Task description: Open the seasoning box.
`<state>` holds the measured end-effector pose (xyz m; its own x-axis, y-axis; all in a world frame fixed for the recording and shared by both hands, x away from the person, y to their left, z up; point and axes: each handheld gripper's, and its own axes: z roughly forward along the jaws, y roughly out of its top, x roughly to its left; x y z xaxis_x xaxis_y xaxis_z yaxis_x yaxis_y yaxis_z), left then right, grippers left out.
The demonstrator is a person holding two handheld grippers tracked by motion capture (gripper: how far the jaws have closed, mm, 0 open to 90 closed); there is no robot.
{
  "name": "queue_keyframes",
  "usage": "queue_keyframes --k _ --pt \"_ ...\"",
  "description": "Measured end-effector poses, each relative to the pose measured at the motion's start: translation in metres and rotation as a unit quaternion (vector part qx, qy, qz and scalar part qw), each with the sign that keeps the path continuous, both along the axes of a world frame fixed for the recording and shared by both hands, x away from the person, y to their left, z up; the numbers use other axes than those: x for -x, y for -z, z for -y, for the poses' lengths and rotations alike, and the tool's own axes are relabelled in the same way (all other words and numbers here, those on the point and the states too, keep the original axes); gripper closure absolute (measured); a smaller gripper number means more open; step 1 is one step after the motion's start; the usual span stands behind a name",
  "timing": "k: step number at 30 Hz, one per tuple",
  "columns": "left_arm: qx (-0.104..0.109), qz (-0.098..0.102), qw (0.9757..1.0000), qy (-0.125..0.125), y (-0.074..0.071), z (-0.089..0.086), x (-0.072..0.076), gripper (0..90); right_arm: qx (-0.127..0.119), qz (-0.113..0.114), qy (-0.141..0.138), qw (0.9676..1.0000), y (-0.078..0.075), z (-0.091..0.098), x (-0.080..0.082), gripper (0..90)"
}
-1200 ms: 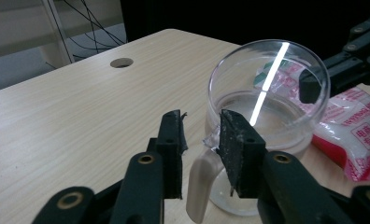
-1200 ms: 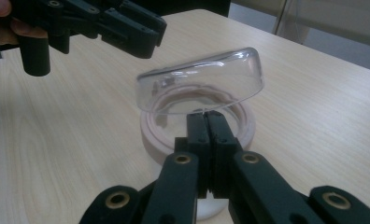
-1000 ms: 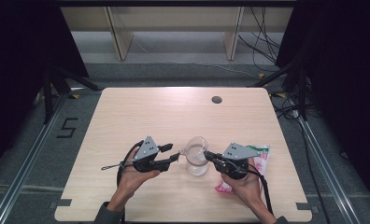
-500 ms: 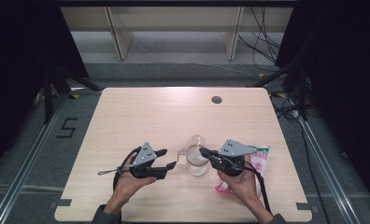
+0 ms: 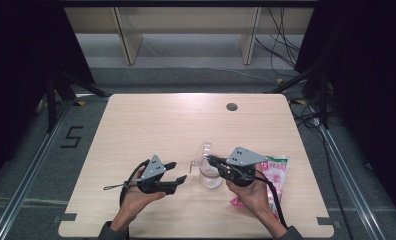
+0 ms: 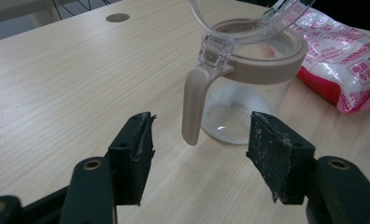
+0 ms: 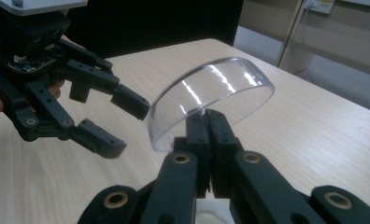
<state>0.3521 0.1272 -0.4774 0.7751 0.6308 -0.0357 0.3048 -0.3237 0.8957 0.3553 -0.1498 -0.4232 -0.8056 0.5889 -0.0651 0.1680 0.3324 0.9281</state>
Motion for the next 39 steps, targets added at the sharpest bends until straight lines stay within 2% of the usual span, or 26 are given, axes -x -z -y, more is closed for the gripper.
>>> queue_keyframes --k 1,2,4,6,9,11,12,13,14,15,16,21,26,28,30,31,32,33,34,35,37,39 --pt "-0.01 0.005 0.9999 0.001 0.0 -0.001 -0.001 40.0 -0.005 -0.004 0.006 1.0 0.0 -0.002 0.001 89.2" --pt "-0.006 -0.001 1.0 -0.001 0.001 -0.001 0.0 40.0 0.001 -0.005 -0.001 1.0 -0.001 -0.003 0.0 88.9" --pt "-0.001 -0.004 1.0 -0.001 0.003 -0.001 0.0 40.0 -0.004 0.007 0.001 1.0 -0.001 -0.007 0.0 88.9" --pt "-0.007 -0.004 1.0 -0.004 0.003 -0.002 0.0 39.9 0.002 0.001 -0.007 1.0 -0.002 -0.009 0.0 88.9" --pt "-0.003 -0.006 1.0 -0.003 0.003 -0.002 0.0 39.8 -0.003 0.006 -0.006 1.0 -0.001 -0.014 0.0 88.9" --pt "-0.005 0.0 1.0 -0.002 0.002 -0.002 0.0 40.1 -0.001 -0.006 -0.007 1.0 -0.001 -0.016 0.0 88.4" --pt "-0.006 0.002 1.0 -0.002 0.001 -0.002 0.0 40.1 -0.002 0.003 -0.014 0.9999 -0.001 -0.018 -0.001 88.3" --pt "-0.003 0.003 1.0 0.001 0.001 -0.001 0.001 40.1 -0.002 -0.006 -0.019 0.9998 -0.001 -0.02 -0.001 88.2" --pt "0.0 0.0 1.0 -0.001 0.001 -0.001 0.001 40.1 0.003 0.014 -0.022 0.9997 -0.001 -0.021 -0.002 88.0" --pt "0.0 0.0 1.0 -0.001 0.001 -0.001 0.001 40.1 0.003 0.014 -0.022 0.9997 -0.001 -0.021 -0.002 88.0" --pt "-0.006 0.006 1.0 0.003 0.0 -0.002 0.0 40.1 0.001 0.003 -0.02 0.9998 -0.001 -0.023 0.0 87.7" --pt "-0.008 0.009 0.9999 0.004 0.0 -0.003 0.0 40.1 -0.001 0.007 -0.021 0.9997 -0.003 -0.025 -0.001 86.4" --pt "-0.006 0.002 1.0 -0.004 0.001 -0.004 0.0 39.9 -0.008 0.007 -0.006 0.9999 -0.008 -0.007 -0.001 81.0" --pt "0.0 -0.002 1.0 -0.006 0.002 -0.003 0.001 39.6 -0.016 -0.001 0.007 0.9998 -0.01 0.004 0.0 75.2" --pt "-0.001 0.0 1.0 -0.002 0.001 -0.002 0.001 39.2 -0.013 -0.006 0.012 0.9998 -0.011 0.015 0.0 69.6" --pt "-0.001 0.0 1.0 -0.002 0.001 -0.002 0.001 39.1 -0.013 -0.006 0.012 0.9998 -0.011 0.015 0.0 69.6" --pt "0.001 -0.003 1.0 -0.004 0.001 -0.001 0.002 38.9 -0.021 -0.012 0.026 0.9994 -0.01 0.026 0.0 64.8" --pt "-0.002 -0.001 1.0 -0.001 0.001 -0.001 0.002 38.3 -0.023 -0.002 0.035 0.9991 -0.01 0.034 -0.001 62.8" --pt "-0.002 -0.001 1.0 -0.001 0.001 -0.001 0.002 37.9 -0.023 -0.002 0.035 0.9991 -0.01 0.034 -0.001 62.8" --pt "-0.007 0.007 0.9999 0.004 0.0 -0.001 0.001 37.6 -0.034 -0.024 0.05 0.9979 -0.01 0.046 0.001 60.6" --pt "-0.001 -0.003 1.0 -0.007 0.0 0.0 0.003 37.5 -0.035 -0.029 0.065 0.9968 -0.009 0.057 0.002 56.9" --pt "0.001 -0.003 0.9999 -0.01 0.0 0.0 0.003 37.2 -0.036 -0.029 0.073 0.9963 -0.007 0.062 0.002 55.2"
